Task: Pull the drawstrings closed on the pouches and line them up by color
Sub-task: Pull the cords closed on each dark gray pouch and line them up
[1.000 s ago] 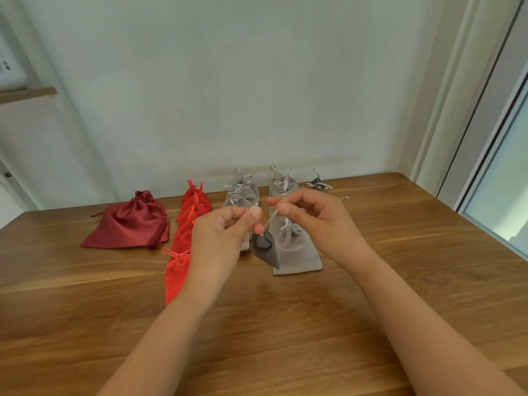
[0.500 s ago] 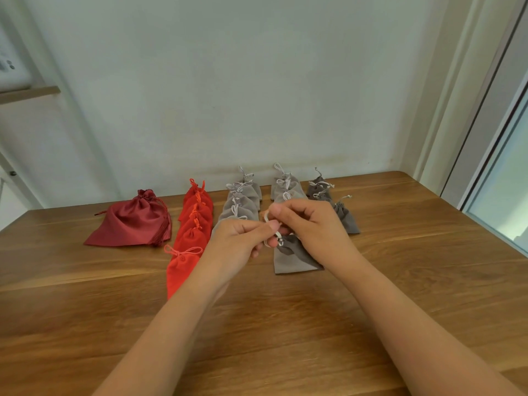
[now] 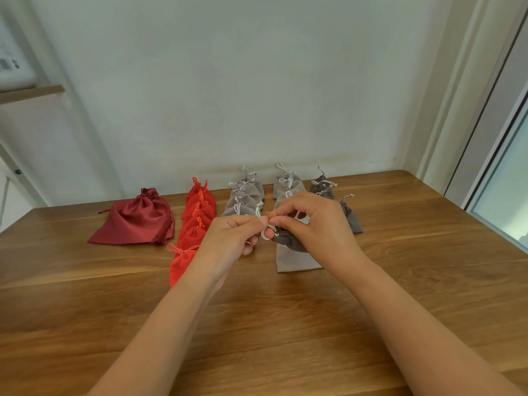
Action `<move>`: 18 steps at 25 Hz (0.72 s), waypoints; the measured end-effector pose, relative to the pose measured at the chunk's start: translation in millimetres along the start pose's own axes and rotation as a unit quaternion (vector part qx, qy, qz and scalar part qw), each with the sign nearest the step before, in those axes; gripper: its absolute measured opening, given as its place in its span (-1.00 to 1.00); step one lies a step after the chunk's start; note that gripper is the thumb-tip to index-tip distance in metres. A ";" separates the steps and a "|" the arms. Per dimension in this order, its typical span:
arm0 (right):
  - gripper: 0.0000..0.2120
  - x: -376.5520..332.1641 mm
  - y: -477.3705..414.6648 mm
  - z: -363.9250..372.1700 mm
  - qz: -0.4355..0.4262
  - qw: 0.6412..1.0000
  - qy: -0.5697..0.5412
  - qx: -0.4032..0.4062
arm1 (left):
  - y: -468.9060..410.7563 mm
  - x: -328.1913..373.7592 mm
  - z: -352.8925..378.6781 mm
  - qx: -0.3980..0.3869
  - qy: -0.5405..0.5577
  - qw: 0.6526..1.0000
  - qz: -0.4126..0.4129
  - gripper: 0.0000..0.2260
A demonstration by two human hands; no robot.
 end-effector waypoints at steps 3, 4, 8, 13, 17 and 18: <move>-0.96 -2.3 0.9 0.9 0.021 0.999 0.030 -0.006 | 1.3 0.6 0.8 -0.016 -0.002 1.000 0.002 -0.84; -0.96 -4.0 1.0 1.7 0.021 0.999 0.027 -0.006 | 0.7 0.5 1.3 -0.022 0.013 1.000 -0.007 -0.86; -0.95 -9.5 2.7 5.2 0.042 0.998 -0.054 0.003 | -2.5 -3.3 2.2 -0.064 0.086 0.991 -0.075 -0.87; -0.94 -7.8 2.2 3.6 0.080 0.971 -0.226 -0.022 | -6.1 -7.7 -3.5 -0.094 0.297 0.940 -0.141 -0.79; -0.93 -12.2 1.1 1.8 0.079 0.956 -0.272 -0.069 | -5.9 -2.0 -9.1 -0.090 0.267 0.953 -0.109 -0.89; -0.94 -13.5 0.9 0.6 0.081 0.954 -0.278 -0.074 | -6.4 -0.4 -11.1 -0.089 0.234 0.965 -0.081 -0.87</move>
Point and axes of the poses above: each hand's wrist, its own y-axis away from the middle knuckle, its own z-axis out of the palm, x = y × z, the point moved 2 cm from there along -y, towards the middle knuckle, and after that the axes turned 9 degrees about -y, right-handed, at the moved point
